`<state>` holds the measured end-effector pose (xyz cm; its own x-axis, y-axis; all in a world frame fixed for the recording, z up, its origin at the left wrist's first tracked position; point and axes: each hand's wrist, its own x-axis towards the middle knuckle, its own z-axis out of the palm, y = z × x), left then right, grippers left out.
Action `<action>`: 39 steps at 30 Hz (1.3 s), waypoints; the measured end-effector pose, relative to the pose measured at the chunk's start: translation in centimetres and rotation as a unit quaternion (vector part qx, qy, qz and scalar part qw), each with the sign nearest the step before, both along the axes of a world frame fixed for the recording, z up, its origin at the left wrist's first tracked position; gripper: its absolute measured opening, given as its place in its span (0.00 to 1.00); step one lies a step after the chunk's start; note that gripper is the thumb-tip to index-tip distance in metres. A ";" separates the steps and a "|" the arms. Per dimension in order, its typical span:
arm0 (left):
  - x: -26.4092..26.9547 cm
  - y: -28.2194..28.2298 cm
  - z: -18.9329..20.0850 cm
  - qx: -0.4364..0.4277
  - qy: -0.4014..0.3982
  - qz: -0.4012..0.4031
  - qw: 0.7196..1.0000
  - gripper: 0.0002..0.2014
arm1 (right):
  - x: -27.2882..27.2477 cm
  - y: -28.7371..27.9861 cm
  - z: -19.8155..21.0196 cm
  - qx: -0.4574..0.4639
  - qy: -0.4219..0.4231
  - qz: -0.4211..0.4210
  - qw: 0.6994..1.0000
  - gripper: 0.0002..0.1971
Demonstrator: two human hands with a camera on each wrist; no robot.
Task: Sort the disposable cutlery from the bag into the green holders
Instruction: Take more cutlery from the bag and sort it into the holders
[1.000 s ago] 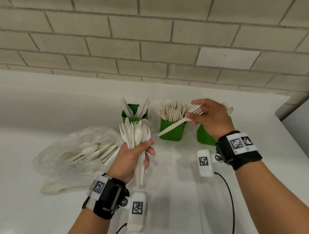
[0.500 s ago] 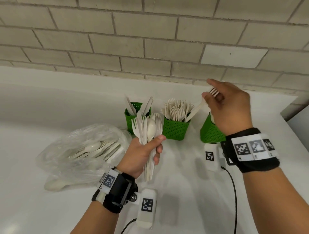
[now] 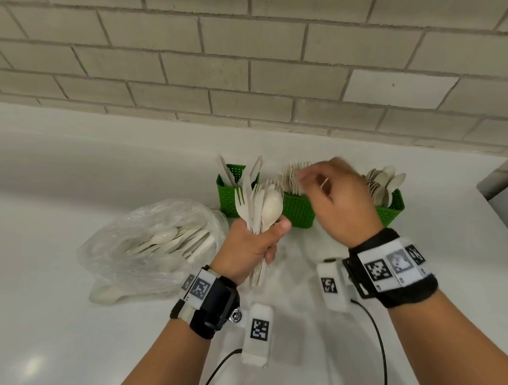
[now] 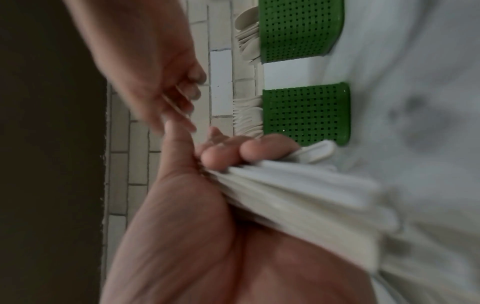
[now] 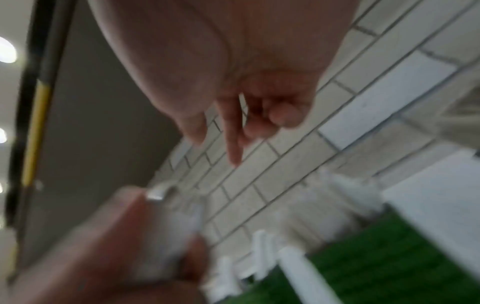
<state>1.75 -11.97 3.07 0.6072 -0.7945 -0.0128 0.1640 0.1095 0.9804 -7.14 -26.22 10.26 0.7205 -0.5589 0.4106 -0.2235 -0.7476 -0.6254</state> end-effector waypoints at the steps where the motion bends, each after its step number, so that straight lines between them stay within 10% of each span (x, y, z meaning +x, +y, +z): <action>1: 0.0 -0.1 0.0 0.003 -0.041 0.014 0.999 0.10 | 0.0 1.2 0.3 0.037 0.025 0.039 0.998 0.17; 3: 0.2 -0.4 -0.1 0.024 -0.141 0.049 0.989 0.05 | 0.0 3.2 0.3 0.091 0.063 0.069 0.991 0.28; 7: 0.4 -1.0 -1.4 0.098 -0.303 0.074 0.945 0.25 | 0.3 4.7 -0.1 0.049 0.030 0.037 0.998 0.34; 16: 0.4 -1.0 -1.2 0.056 -0.261 0.100 0.958 0.27 | -0.1 3.8 -1.0 0.201 -0.056 0.060 0.976 0.07; 30: 0.1 -0.6 -1.8 0.101 -0.312 0.103 0.939 0.24 | -0.2 3.9 -1.2 0.310 -0.098 0.071 0.943 0.10; 34: -0.3 -0.9 -1.4 0.083 -0.310 0.109 0.941 0.24 | 0.1 3.1 -0.9 0.398 -0.224 0.019 0.889 0.09; 39: -0.6 -1.6 -0.7 0.061 -0.278 0.088 0.955 0.21 | -0.1 3.8 -0.6 0.316 -0.163 0.027 0.934 0.05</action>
